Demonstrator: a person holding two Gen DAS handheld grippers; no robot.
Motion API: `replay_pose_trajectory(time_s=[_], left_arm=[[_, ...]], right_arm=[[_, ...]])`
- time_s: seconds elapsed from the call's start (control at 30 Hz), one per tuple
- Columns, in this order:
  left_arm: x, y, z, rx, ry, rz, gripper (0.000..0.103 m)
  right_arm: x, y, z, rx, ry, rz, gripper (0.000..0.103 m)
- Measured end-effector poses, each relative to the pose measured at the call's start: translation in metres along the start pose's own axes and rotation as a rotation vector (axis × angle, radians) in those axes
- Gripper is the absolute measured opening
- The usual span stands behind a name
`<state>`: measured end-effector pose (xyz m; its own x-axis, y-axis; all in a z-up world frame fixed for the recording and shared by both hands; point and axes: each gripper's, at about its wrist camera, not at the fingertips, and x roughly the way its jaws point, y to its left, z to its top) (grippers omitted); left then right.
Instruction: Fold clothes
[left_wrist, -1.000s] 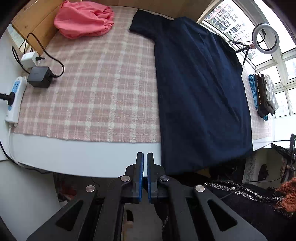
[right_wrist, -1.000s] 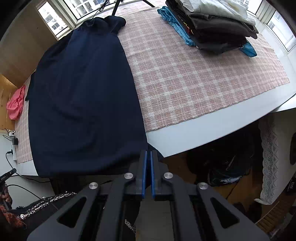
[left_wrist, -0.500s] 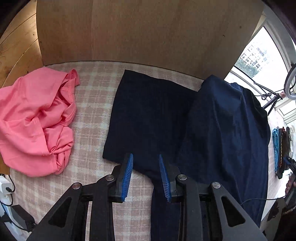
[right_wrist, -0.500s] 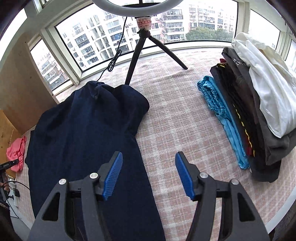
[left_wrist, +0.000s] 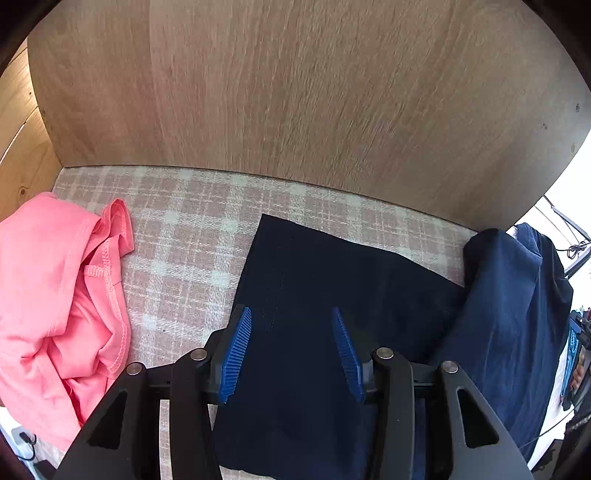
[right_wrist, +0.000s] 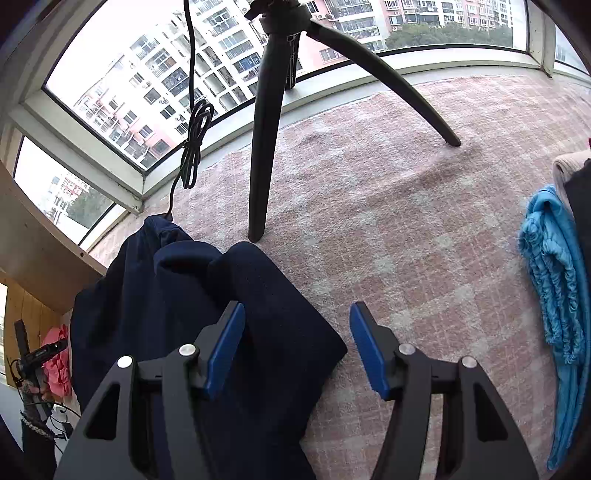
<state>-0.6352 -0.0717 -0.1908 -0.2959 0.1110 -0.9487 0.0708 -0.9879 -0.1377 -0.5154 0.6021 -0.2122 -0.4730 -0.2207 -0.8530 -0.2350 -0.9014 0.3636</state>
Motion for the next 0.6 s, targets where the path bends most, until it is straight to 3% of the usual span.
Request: replay_pose_trajectory(time_s=[0.13,0.2,0.23,0.27,0.33,0.43,0.53,0.6], left_arm=[[0.014,-0.010,-0.002,0.059,0.022,-0.006,0.044],[0.019,-0.018,-0.005,0.108,0.016,0.032,0.043],[0.020,-0.022,-0.007,0.133,0.006,0.050,0.037],[0.020,-0.027,-0.009,0.159,-0.005,0.068,0.019],[0.018,-0.030,-0.013,0.177,-0.012,0.093,0.001],[-0.001,-0.023,-0.019,0.155,-0.052,0.148,0.001],[-0.037,0.004,-0.031,0.061,-0.167,0.236,0.001],[-0.041,0.025,-0.037,-0.004,-0.175,0.139,0.003]], right_arm=[[0.021,0.007,0.001,-0.036,0.042,0.021,0.056],[0.027,0.012,-0.002,-0.045,0.058,0.038,0.024],[0.028,0.013,-0.004,-0.043,0.064,0.042,0.005],[0.027,0.015,-0.005,-0.041,0.062,0.055,0.005],[0.017,0.021,-0.009,-0.054,0.040,0.067,0.005],[-0.021,0.028,-0.013,-0.078,-0.049,0.039,0.004],[-0.066,0.013,-0.019,-0.044,-0.152,-0.031,0.004],[-0.085,-0.001,-0.023,-0.021,-0.193,-0.092,0.004]])
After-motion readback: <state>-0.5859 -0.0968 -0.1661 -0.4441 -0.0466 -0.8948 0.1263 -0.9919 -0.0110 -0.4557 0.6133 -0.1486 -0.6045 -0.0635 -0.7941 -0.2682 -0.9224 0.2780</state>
